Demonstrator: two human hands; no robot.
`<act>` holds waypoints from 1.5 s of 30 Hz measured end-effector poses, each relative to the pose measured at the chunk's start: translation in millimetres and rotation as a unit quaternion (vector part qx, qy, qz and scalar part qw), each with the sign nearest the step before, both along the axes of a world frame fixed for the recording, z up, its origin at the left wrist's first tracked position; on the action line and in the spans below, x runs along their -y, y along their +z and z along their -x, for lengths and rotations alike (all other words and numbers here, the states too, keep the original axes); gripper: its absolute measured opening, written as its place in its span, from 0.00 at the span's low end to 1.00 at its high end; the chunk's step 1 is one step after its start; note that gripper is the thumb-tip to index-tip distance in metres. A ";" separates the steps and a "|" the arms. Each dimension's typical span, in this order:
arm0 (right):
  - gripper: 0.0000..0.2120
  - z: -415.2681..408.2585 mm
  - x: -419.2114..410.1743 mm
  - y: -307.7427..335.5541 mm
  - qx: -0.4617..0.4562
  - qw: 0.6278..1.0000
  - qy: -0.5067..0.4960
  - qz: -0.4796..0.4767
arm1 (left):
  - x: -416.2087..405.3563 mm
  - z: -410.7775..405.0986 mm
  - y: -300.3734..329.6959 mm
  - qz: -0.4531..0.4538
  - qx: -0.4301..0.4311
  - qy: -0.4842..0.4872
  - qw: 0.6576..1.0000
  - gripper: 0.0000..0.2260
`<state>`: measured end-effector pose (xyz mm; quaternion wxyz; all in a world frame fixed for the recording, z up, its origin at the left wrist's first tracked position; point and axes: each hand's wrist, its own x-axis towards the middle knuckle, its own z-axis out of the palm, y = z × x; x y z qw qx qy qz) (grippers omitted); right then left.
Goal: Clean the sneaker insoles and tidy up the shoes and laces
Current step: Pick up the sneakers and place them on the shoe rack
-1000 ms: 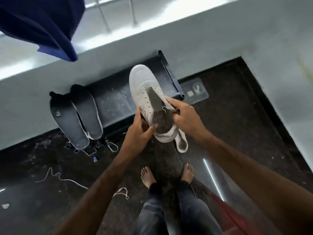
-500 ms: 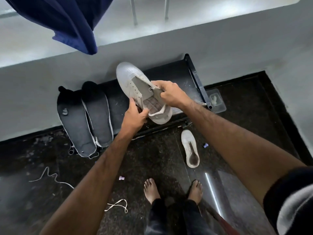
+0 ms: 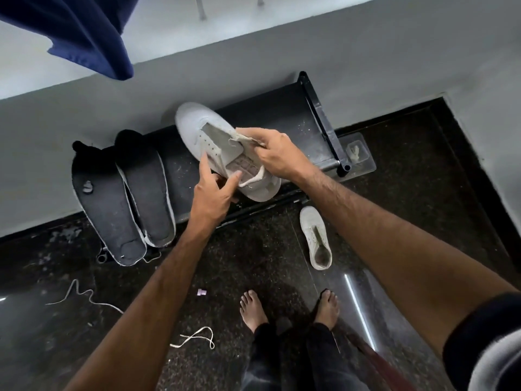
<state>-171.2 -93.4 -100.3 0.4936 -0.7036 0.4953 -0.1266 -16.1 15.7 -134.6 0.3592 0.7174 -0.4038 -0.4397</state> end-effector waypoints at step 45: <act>0.12 321.2 -219.4 -362.3 -0.153 0.931 -0.232 -0.236 | -90.4 293.6 -325.5 -0.337 0.098 -0.308 0.884 0.22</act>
